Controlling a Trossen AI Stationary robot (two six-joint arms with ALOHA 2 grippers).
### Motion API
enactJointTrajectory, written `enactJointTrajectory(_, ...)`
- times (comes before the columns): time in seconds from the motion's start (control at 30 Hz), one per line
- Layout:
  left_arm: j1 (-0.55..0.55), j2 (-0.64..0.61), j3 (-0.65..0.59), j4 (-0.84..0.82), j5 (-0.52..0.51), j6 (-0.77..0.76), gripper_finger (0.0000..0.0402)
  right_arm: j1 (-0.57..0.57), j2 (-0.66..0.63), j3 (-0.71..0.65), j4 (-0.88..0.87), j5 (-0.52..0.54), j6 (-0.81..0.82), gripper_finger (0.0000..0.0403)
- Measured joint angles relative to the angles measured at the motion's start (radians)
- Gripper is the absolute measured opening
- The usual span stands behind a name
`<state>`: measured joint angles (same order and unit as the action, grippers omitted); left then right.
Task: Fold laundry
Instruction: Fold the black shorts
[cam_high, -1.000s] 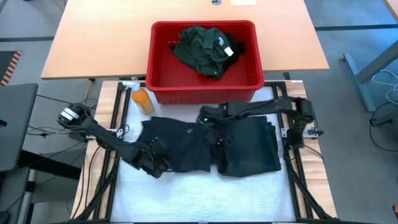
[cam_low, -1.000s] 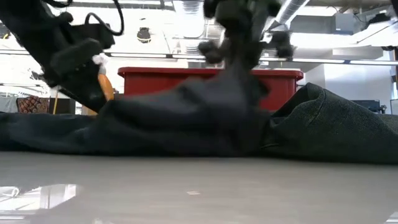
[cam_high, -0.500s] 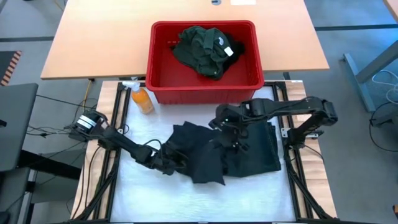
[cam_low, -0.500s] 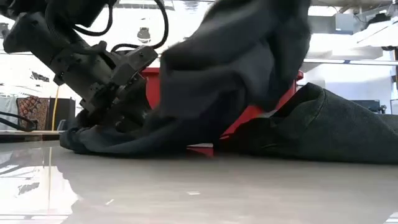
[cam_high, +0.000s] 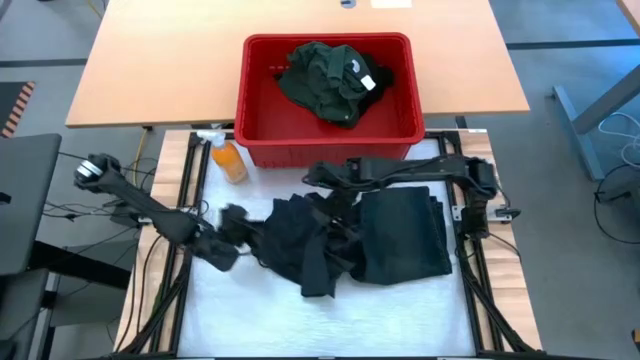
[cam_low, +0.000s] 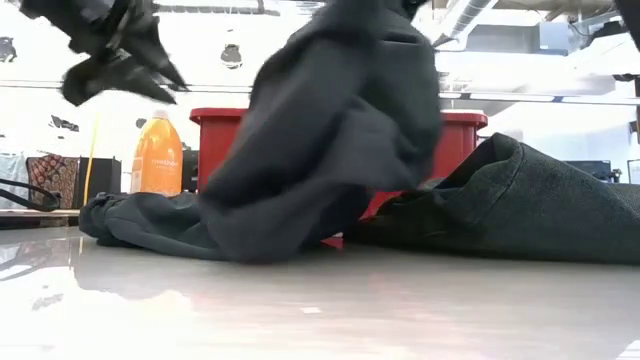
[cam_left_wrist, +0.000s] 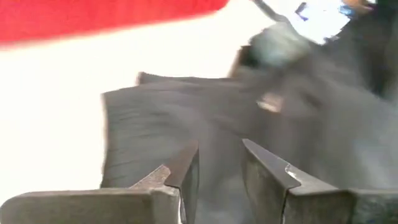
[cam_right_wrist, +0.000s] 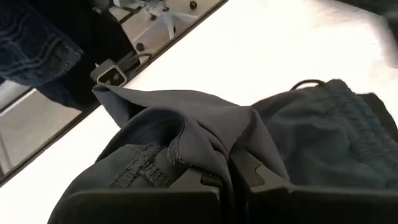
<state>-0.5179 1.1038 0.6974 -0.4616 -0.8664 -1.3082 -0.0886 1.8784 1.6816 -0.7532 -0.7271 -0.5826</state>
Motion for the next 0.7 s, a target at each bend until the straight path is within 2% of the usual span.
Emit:
enactJointTrajectory(0.1, 0.006, -0.037, -0.002, -0.261, 0.049, -0.220, 0.0085, -0.015, 0.077, 0.110, -0.043, -0.013, 0.001, 0.0022)
enactJointTrajectory(0.17, 0.018, -0.013, -0.003, -0.328, 0.098, -0.286, 0.0077, -0.031, 0.128, 0.181, -0.064, -0.012, 0.037, 0.0022)
enactJointTrajectory(0.33, 0.070, 0.129, -0.003, -0.294, 0.200, -0.277, 0.0058, -0.085, 0.268, 0.359, -0.076, -0.012, 0.216, 0.0022)
enactJointTrajectory(0.53, 0.130, 0.334, -0.003, -0.259, 0.315, -0.263, 0.0039, -0.118, 0.390, 0.497, -0.145, -0.040, 0.250, 0.0023)
enactJointTrajectory(0.63, 0.139, 0.405, -0.003, -0.162, 0.350, -0.187, 0.0030, -0.120, 0.432, 0.536, -0.146, -0.051, 0.276, 0.0028)
enactJointTrajectory(0.7, 0.139, 0.438, -0.002, -0.042, 0.362, -0.079, 0.0024, -0.128, 0.450, 0.547, -0.149, -0.058, 0.295, 0.0033)
